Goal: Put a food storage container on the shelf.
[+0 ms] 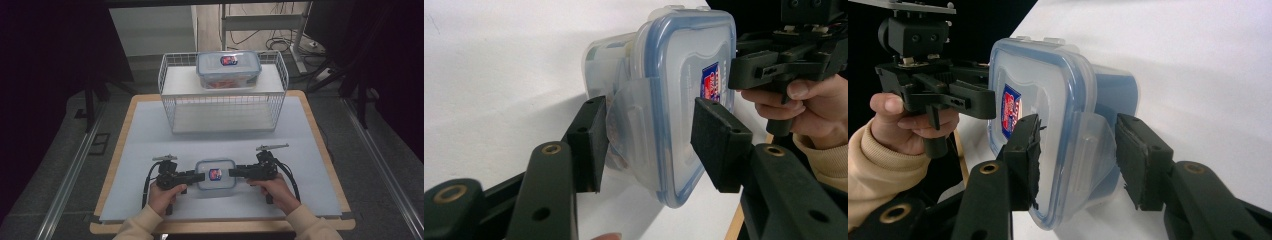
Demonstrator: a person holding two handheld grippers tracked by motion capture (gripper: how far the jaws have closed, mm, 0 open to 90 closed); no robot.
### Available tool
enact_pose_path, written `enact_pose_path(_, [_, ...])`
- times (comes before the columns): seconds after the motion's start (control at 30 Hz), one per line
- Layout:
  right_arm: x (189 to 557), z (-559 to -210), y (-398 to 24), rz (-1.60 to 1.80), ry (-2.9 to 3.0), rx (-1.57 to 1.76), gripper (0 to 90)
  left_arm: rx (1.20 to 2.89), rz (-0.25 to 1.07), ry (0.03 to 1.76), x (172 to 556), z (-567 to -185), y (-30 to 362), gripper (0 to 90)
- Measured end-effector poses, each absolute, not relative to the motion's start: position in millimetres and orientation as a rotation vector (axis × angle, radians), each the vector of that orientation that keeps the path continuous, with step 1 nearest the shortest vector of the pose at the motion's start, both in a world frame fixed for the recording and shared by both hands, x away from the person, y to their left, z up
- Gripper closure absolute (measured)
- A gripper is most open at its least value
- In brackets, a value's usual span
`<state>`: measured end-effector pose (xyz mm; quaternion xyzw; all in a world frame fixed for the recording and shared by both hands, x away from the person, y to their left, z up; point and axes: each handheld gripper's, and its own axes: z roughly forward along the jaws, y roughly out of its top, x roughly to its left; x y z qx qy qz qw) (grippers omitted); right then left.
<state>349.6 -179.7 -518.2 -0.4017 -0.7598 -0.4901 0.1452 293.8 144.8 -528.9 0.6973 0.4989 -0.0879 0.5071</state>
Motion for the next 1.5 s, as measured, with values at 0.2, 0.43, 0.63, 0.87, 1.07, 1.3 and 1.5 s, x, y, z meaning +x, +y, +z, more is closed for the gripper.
enact_pose_path(0.2, [347,-516,-179,-1.427,-2.200,-1.153,54.7,1.682,-0.200,1.194,293,-527,146,50.7])
enact_pose_path(0.43, [346,-513,-180,-1.453,-2.205,-1.148,54.7,1.679,-0.179,1.177,293,-524,146,50.7])
enact_pose_path(0.63, [345,-509,-180,-1.474,-2.215,-1.142,54.7,1.682,-0.162,1.162,293,-519,145,50.7])
enact_pose_path(0.87, [344,-501,-182,-1.508,-2.236,-1.128,54.8,1.684,-0.138,1.138,295,-512,143,50.7])
enact_pose_path(1.07, [345,-495,-184,-1.527,-2.251,-1.121,54.7,1.690,-0.125,1.120,297,-506,142,50.6])
enact_pose_path(1.3, [347,-488,-184,-1.547,-2.265,-1.108,54.7,1.691,-0.105,1.104,300,-499,142,50.7])
enact_pose_path(1.5, [351,-480,-183,-1.569,-2.274,-1.098,54.8,1.683,-0.089,1.091,304,-492,143,50.7])
